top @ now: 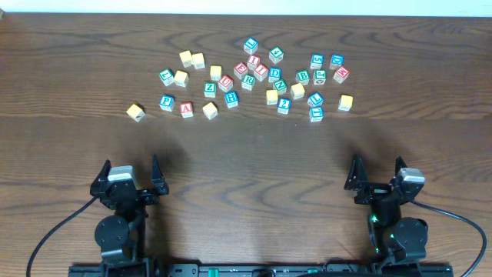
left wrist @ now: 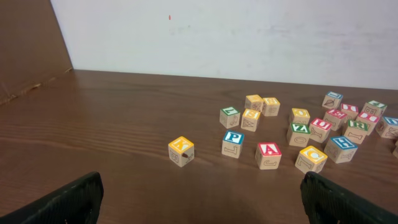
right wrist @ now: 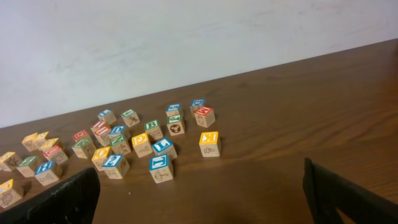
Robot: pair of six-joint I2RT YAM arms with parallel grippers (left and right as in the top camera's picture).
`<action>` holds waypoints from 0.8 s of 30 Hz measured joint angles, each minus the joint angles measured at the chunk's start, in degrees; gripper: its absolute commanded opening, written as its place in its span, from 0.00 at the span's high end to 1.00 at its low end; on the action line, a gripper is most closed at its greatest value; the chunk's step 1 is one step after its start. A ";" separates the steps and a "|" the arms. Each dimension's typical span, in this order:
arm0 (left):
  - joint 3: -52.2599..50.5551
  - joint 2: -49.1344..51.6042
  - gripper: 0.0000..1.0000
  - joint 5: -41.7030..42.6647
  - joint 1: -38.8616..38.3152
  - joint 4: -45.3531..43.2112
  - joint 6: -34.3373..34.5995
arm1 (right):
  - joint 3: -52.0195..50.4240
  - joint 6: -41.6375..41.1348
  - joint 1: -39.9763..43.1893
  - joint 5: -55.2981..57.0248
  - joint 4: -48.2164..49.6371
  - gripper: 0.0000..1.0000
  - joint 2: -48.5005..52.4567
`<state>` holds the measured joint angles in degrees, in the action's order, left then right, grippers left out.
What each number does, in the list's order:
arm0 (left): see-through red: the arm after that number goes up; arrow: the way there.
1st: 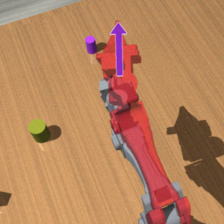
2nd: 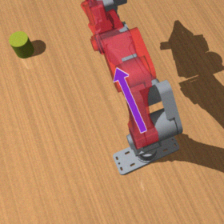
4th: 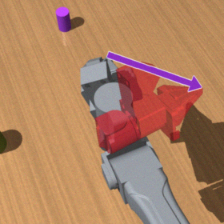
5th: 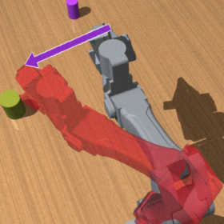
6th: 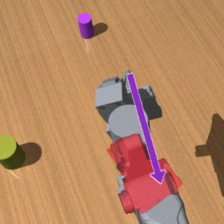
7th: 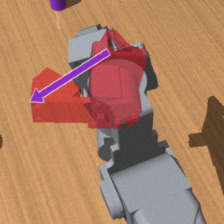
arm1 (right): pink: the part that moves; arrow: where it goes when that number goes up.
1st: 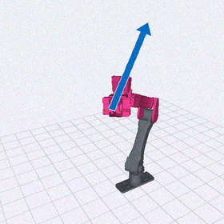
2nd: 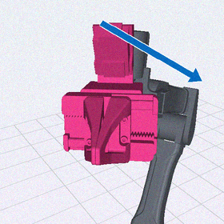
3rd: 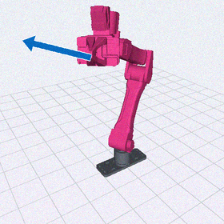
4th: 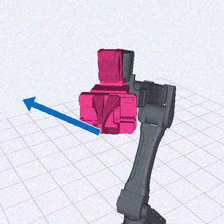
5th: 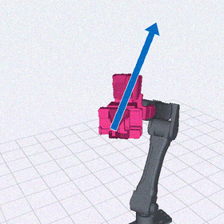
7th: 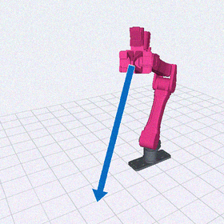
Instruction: Spell out CORL
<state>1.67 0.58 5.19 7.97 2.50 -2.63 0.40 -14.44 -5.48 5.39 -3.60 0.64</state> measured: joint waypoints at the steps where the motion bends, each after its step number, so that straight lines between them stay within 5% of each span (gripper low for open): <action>1: 0.00 0.00 0.00 0.00 0.00 0.00 0.00 | 0.00 0.00 0.00 0.00 0.00 0.01 0.00; 24: -0.09 0.00 0.00 0.31 0.00 -0.52 0.02 | 0.00 0.00 0.00 0.00 0.00 0.01 0.00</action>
<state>1.58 0.58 5.50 7.97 1.98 -2.61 0.40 -14.44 -5.48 5.39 -3.60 0.64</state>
